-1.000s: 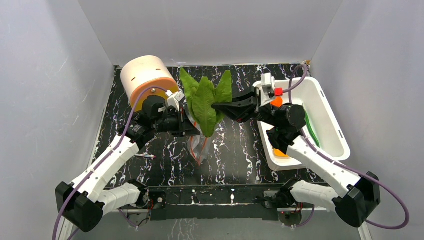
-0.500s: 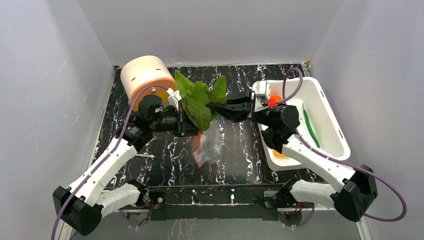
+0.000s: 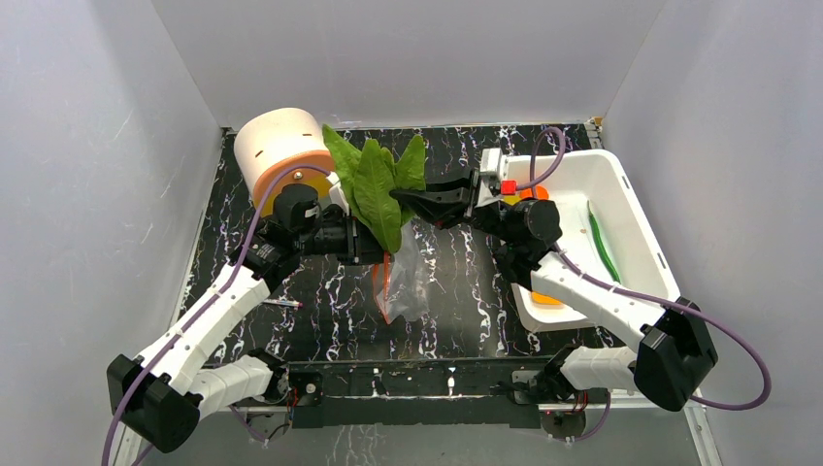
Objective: Place the food in the zip-top bag and seal the zipper
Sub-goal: Place the fake vegetable in the zipper food storage bag, then adjust the zipper food storage bag at the center of the board.
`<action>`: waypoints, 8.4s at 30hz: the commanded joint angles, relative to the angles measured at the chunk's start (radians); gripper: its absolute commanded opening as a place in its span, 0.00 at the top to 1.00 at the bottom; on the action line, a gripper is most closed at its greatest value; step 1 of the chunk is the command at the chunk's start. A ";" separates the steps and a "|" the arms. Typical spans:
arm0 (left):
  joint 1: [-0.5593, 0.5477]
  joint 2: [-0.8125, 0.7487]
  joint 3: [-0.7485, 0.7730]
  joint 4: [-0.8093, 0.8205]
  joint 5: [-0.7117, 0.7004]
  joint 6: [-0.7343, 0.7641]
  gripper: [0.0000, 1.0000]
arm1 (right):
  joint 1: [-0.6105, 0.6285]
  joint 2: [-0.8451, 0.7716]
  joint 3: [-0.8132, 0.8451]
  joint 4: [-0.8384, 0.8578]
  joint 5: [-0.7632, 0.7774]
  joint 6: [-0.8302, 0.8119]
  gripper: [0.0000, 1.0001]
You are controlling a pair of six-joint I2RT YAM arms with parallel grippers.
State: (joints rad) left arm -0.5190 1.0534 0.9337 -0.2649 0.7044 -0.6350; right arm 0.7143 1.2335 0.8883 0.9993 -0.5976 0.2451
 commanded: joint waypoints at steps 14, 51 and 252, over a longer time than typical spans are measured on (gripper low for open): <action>-0.001 -0.006 -0.005 0.008 0.016 0.023 1.00 | 0.008 -0.017 0.067 0.098 0.048 0.012 1.00; -0.001 -0.066 -0.122 0.217 0.141 0.005 1.00 | 0.008 -0.244 -0.243 -0.444 -0.192 -0.485 0.66; 0.000 -0.178 -0.131 0.111 -0.426 -0.200 1.00 | 0.305 -0.002 0.346 -1.478 0.923 -0.345 0.39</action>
State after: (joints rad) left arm -0.5190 0.8715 0.7593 -0.1516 0.2523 -0.8520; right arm 1.0153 1.2381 1.2304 -0.4713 0.1940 -0.0624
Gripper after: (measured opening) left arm 0.010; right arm 0.596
